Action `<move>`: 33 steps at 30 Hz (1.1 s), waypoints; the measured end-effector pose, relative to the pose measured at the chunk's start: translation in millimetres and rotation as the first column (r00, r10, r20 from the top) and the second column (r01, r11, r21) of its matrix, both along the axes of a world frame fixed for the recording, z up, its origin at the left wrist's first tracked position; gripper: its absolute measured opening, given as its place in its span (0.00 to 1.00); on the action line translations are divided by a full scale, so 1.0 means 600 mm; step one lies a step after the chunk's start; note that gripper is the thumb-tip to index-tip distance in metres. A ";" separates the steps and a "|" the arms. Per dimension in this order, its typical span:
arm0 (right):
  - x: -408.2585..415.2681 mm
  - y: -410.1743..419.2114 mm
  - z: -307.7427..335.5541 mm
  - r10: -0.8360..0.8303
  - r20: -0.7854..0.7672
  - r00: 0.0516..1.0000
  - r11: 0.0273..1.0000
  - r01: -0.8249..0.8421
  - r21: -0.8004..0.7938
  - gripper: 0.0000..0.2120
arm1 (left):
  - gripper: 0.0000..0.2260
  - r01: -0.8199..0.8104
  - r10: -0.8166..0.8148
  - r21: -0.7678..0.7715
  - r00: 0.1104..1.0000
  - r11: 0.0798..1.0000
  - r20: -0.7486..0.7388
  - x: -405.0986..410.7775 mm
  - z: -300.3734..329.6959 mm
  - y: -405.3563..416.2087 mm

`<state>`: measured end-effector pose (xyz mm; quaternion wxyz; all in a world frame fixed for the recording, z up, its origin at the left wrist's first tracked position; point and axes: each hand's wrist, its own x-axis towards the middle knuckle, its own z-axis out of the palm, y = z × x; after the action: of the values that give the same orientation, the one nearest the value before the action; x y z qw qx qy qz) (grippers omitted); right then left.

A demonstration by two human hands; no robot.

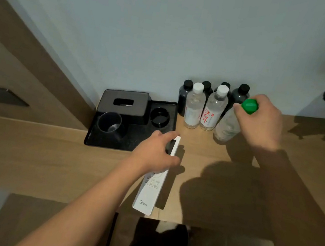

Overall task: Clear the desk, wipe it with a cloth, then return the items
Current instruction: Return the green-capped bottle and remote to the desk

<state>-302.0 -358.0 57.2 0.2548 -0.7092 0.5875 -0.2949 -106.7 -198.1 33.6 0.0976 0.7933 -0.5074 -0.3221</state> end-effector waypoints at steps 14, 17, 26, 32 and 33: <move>0.043 -0.132 -0.086 -0.040 -0.160 0.986 0.998 0.046 0.033 0.15 | 0.37 0.250 -0.247 0.072 0.967 0.965 -0.058 0.020 -0.039 -0.109; 0.047 -0.146 -0.084 -0.030 -0.178 0.984 0.998 0.038 0.041 0.16 | 0.37 0.288 -0.287 0.093 0.958 0.953 -0.017 0.016 -0.051 -0.129; 0.027 -0.150 -0.064 0.094 0.030 0.995 0.972 -0.098 0.214 0.24 | 0.34 0.582 -0.590 0.096 0.792 0.807 0.156 -0.043 -0.100 -0.200; -0.054 -0.064 -0.068 -0.035 0.078 0.996 0.925 0.003 0.381 0.33 | 0.32 0.840 -0.806 0.137 0.441 0.526 0.395 -0.128 -0.159 -0.255; -0.067 -0.048 -0.073 -0.068 0.076 0.995 0.922 0.033 0.385 0.33 | 0.33 0.855 -0.821 0.150 0.406 0.496 0.402 -0.138 -0.164 -0.267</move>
<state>-342.5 -387.0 13.5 0.4063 -0.6166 0.6402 -0.2119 -189.7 -358.2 -64.8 -0.1577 0.4763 -0.8557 -0.1267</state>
